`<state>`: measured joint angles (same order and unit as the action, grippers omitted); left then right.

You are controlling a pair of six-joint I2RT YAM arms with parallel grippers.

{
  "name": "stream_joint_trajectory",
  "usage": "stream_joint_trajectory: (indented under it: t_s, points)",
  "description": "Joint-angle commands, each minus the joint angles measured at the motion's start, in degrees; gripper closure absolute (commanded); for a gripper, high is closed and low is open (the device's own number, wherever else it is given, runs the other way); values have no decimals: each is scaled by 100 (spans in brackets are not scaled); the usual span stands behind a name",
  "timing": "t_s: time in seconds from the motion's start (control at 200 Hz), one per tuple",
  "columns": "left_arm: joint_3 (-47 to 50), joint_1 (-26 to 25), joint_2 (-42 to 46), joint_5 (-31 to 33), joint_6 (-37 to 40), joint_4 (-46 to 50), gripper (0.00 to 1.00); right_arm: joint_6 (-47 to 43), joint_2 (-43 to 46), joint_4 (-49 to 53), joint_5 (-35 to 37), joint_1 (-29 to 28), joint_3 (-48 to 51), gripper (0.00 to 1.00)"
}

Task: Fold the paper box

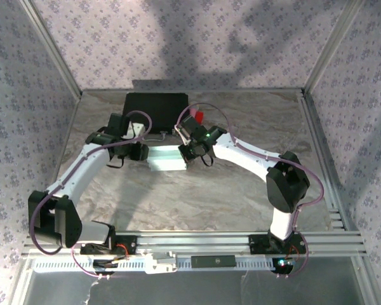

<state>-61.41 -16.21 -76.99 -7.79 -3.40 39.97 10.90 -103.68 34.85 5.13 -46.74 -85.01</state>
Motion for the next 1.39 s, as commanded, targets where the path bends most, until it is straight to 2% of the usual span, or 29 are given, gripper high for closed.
stream_joint_trajectory:
  t_s: [0.0,0.095,0.255,0.47,0.894,1.389]
  points:
    - [-30,-32,234,286,118,-400,53,-52,-118,127,-75,32,-174,100]
    - [-103,-32,70,1,188,-364,53,-52,-126,131,-82,40,-176,100]
    - [-213,-54,-357,-209,226,-321,61,-52,-144,134,-74,49,-182,100]
    - [-205,-58,-351,-137,101,-460,81,-44,-126,110,-78,42,-174,100]
    - [-147,-260,-392,-203,-76,-518,90,120,-210,254,-19,-2,-354,100]
    - [141,-407,-310,-168,-637,-813,98,973,-372,534,87,-51,-647,100]
